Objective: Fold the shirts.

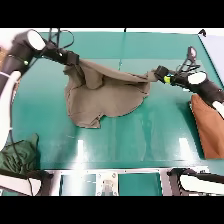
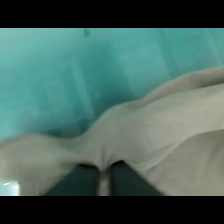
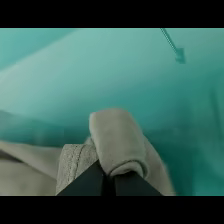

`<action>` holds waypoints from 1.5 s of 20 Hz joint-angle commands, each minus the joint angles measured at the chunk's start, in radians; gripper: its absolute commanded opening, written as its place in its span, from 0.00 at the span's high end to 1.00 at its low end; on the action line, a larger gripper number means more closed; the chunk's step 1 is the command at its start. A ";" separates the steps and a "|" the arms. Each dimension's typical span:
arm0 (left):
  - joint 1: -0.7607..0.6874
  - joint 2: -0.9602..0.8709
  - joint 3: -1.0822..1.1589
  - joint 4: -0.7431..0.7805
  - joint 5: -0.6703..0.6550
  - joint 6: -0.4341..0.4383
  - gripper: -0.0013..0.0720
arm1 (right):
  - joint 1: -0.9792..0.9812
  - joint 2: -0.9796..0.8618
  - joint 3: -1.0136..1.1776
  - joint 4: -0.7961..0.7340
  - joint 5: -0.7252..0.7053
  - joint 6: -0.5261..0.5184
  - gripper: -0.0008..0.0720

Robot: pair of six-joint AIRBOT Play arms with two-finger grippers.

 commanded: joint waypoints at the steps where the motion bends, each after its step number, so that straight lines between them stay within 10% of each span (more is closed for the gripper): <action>1: 0.018 -0.068 0.018 -0.029 0.011 -0.061 0.17 | -0.029 -0.142 0.130 -0.001 0.080 -0.146 0.68; 2: 0.041 -0.068 0.054 -0.027 -0.074 -0.068 0.17 | -0.058 -0.140 0.168 -0.007 0.154 -0.184 0.47; 7: 0.208 -0.068 0.200 -0.025 -0.536 -0.125 0.17 | -0.278 -0.093 0.248 -0.041 0.519 -0.186 0.45; 12: 0.274 -0.053 0.059 -0.024 -0.762 -0.193 0.17 | -0.298 -0.049 -0.008 0.011 0.578 -0.196 0.36; 18: 0.258 0.121 -0.484 -0.064 -0.482 -0.190 0.17 | -0.119 -0.051 -0.194 0.126 0.501 -0.253 0.34; 26: 0.257 0.130 -0.827 -0.480 0.000 0.003 0.17 | 0.061 -0.117 -0.174 0.235 0.346 -0.253 0.34; 30: 0.258 0.132 -0.834 -0.579 0.008 0.121 0.95 | 0.060 -0.119 -0.174 0.273 0.300 -0.253 0.64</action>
